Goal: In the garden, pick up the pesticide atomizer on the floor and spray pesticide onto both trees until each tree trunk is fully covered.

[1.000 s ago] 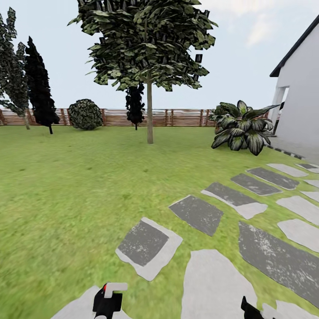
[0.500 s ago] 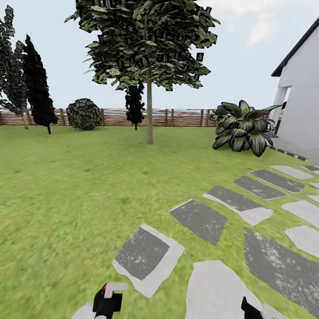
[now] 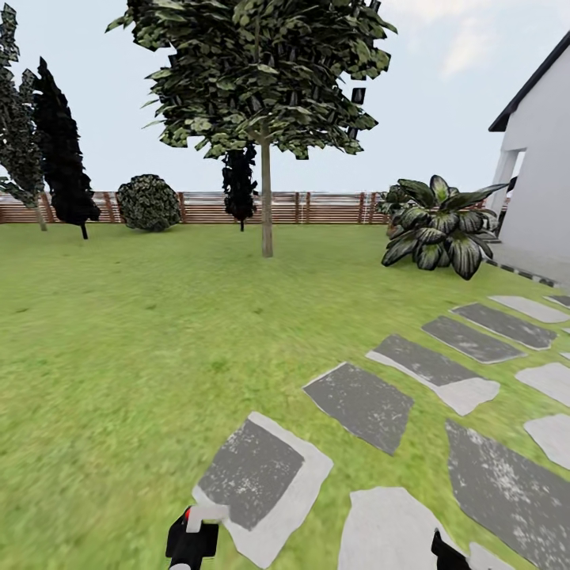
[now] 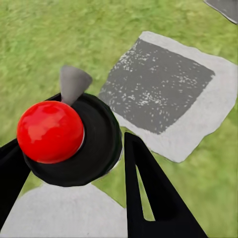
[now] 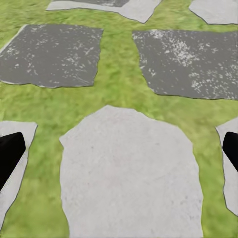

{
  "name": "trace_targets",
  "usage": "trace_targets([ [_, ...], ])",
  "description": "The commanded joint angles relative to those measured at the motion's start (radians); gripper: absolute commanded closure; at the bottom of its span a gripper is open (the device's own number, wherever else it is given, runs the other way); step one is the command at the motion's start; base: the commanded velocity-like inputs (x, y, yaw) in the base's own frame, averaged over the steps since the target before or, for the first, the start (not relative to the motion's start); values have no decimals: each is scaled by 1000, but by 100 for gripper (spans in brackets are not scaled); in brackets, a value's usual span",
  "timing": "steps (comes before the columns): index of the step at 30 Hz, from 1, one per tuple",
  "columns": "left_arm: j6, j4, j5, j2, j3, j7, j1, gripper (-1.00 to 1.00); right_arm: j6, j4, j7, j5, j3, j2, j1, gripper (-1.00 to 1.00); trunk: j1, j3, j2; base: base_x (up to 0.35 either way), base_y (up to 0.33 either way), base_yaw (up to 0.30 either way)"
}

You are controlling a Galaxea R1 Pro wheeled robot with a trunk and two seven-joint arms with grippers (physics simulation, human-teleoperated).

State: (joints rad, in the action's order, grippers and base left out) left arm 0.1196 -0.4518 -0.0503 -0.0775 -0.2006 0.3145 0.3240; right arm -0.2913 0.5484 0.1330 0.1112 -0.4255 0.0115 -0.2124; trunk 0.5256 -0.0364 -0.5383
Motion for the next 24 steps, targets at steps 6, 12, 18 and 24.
trace_targets([
  [6, 3, 0, -5, 1, -8, 8, 1, 100, -5, -1, -1, 11, 2, 3, -1, -100, 1, -2, -2, 340, 0, 0],
  [12, 3, -1, -5, 1, -8, 8, 1, 100, -5, -1, 0, 11, 2, 5, -1, -100, 1, -2, -2, 340, 0, 0],
  [18, 3, -2, -5, 1, -8, 8, 1, 100, -4, -1, -1, 11, 1, 6, -1, -100, 1, -2, -2, 340, 0, 0],
  [24, 3, -4, -5, 1, -8, 8, 1, 100, -5, -1, -1, 11, 1, 6, -1, -100, 1, -2, -2, 340, 0, 0],
])
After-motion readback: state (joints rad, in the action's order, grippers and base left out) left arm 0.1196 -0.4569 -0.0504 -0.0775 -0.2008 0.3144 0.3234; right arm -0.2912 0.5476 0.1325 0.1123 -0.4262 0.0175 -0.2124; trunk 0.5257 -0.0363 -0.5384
